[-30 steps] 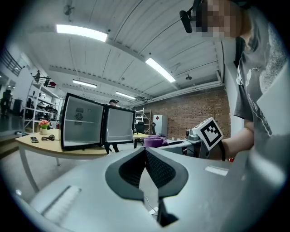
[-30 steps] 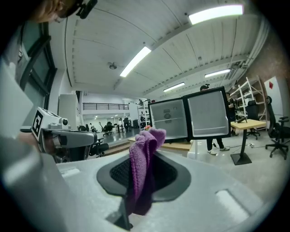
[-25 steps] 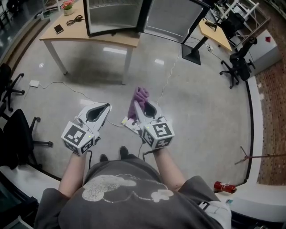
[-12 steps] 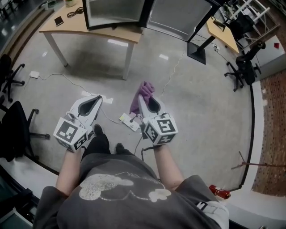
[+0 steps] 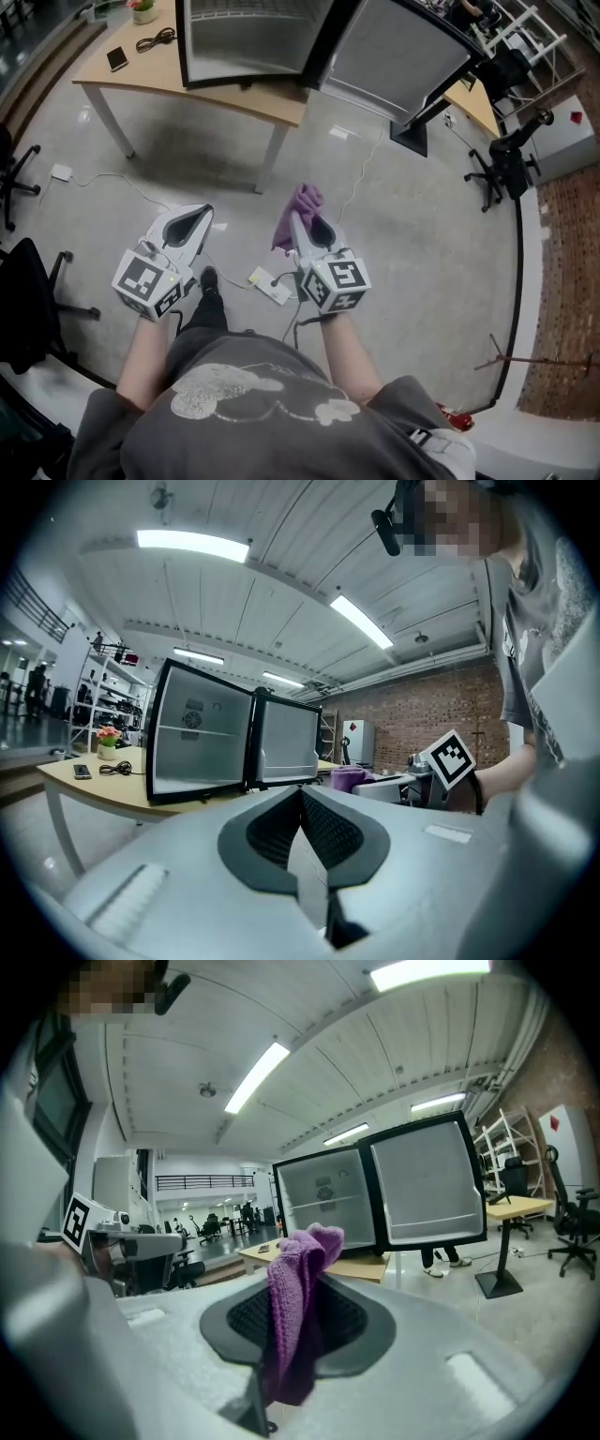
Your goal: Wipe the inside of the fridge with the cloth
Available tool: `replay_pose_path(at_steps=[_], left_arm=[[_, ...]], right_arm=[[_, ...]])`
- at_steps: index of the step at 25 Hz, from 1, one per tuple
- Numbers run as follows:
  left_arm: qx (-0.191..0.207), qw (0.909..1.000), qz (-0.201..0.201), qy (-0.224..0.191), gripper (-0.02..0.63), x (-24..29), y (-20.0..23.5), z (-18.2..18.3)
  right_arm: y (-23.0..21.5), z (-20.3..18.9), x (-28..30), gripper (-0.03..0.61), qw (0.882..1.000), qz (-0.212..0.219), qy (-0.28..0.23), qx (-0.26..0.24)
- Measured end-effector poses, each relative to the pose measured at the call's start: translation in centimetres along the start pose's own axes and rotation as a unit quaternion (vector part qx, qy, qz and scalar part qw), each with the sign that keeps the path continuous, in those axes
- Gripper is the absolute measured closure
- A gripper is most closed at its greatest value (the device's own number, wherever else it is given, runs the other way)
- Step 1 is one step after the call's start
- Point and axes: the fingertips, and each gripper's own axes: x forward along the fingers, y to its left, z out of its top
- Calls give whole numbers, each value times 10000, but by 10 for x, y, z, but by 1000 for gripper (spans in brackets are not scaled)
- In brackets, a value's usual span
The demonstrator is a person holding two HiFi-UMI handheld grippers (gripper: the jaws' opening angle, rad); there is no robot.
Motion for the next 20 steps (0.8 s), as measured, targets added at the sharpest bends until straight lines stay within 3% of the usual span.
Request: replay_pose_path(at_steps=[13, 20], left_arm=[[-85, 9995, -293, 21, 597, 44, 146, 28], [-20, 9992, -411, -5, 597, 60, 195, 38]], right_arm=[[22, 44, 152, 499, 9998, -180, -39, 24], [32, 60, 199, 499, 9996, -250, -86, -46]])
